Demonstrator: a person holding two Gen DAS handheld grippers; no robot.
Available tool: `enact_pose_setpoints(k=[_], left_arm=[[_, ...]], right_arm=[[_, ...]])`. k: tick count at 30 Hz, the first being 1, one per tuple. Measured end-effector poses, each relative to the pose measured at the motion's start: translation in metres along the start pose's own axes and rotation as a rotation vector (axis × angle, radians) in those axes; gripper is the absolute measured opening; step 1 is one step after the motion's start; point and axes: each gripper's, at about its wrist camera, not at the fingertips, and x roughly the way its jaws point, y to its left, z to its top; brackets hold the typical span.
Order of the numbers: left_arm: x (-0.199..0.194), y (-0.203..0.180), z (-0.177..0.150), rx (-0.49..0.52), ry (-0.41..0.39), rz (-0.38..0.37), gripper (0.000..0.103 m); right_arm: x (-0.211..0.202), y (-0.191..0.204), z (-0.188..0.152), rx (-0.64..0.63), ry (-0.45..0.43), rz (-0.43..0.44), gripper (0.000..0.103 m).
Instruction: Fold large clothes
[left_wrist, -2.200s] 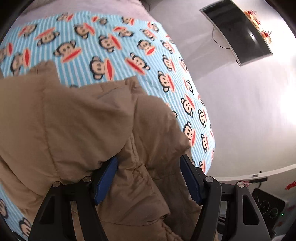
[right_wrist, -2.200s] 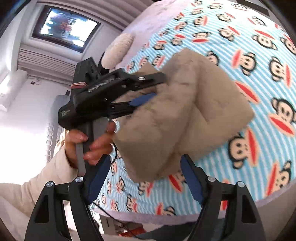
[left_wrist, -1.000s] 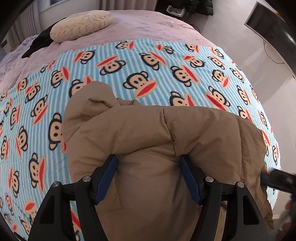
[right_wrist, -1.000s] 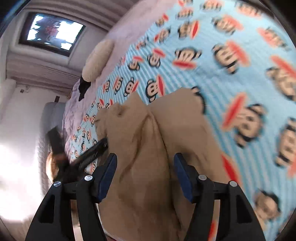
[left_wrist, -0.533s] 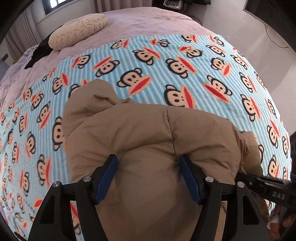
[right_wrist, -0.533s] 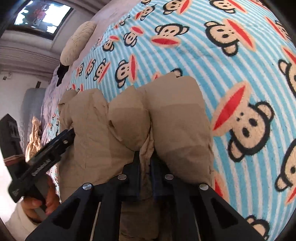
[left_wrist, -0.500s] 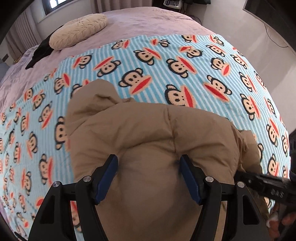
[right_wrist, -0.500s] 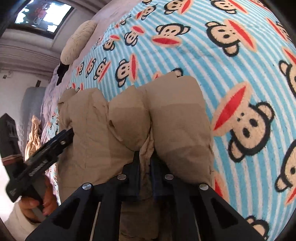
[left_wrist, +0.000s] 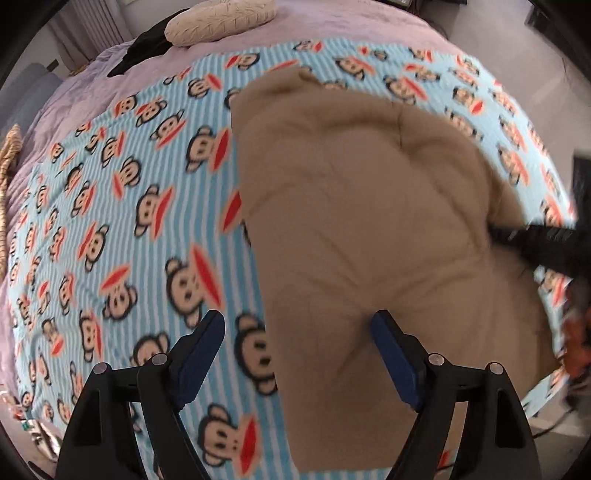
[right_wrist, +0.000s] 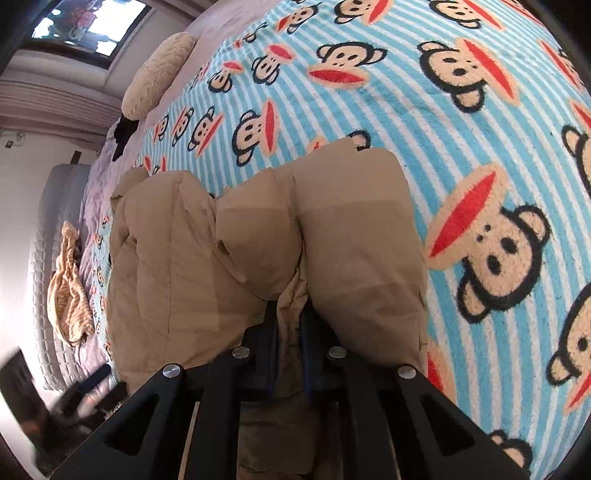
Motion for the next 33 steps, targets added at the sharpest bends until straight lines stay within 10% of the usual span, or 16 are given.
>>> enact_pose_setpoints(k=[12, 18, 33], left_arm=[[0.001, 0.013, -0.015, -0.037, 0.032, -0.024, 0.083], [-0.004, 0.005, -0.018, 0.002, 0.039, -0.011, 0.083], [-0.018, 0.013, -0.023, 0.0, 0.021, -0.038, 0.083]], right_arm=[[-0.055, 0.05, -0.077, -0.283, 0.041, -0.142, 0.015], [-0.024, 0.018, -0.097, -0.172, 0.141, -0.181, 0.015], [-0.079, 0.023, -0.086, -0.145, 0.033, -0.161, 0.026]])
